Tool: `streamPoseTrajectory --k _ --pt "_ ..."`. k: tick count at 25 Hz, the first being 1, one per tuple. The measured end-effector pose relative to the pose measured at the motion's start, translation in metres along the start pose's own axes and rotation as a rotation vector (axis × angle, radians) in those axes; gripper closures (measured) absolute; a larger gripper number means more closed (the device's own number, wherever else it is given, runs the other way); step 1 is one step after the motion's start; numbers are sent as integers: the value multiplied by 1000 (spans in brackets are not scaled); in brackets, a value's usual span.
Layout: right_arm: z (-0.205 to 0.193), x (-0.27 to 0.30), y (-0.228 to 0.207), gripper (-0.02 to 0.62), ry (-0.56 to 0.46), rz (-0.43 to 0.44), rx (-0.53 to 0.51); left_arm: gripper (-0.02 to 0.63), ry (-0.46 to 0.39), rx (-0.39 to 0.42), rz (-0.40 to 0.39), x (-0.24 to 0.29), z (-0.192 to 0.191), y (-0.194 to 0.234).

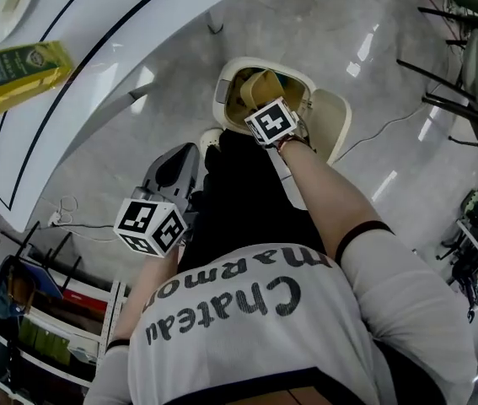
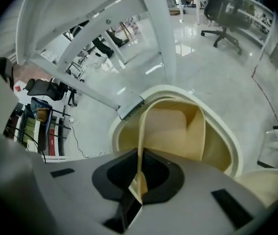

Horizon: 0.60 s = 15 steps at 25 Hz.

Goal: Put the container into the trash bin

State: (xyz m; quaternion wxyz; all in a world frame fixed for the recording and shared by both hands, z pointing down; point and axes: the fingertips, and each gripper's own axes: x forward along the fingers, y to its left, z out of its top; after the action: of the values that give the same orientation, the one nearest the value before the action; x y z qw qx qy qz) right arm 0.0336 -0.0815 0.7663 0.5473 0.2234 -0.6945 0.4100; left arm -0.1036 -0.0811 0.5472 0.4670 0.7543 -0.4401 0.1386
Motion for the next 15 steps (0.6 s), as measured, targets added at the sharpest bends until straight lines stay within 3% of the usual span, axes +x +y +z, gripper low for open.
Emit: streamPoseTrajectory --k 8,15 --pt "-18 64 -18 565 153 55 -127 583 -37 -30 53 32 -6 28" --pt "-15 105 -40 565 137 16 -127 583 -12 -14 62 47 -23 45"
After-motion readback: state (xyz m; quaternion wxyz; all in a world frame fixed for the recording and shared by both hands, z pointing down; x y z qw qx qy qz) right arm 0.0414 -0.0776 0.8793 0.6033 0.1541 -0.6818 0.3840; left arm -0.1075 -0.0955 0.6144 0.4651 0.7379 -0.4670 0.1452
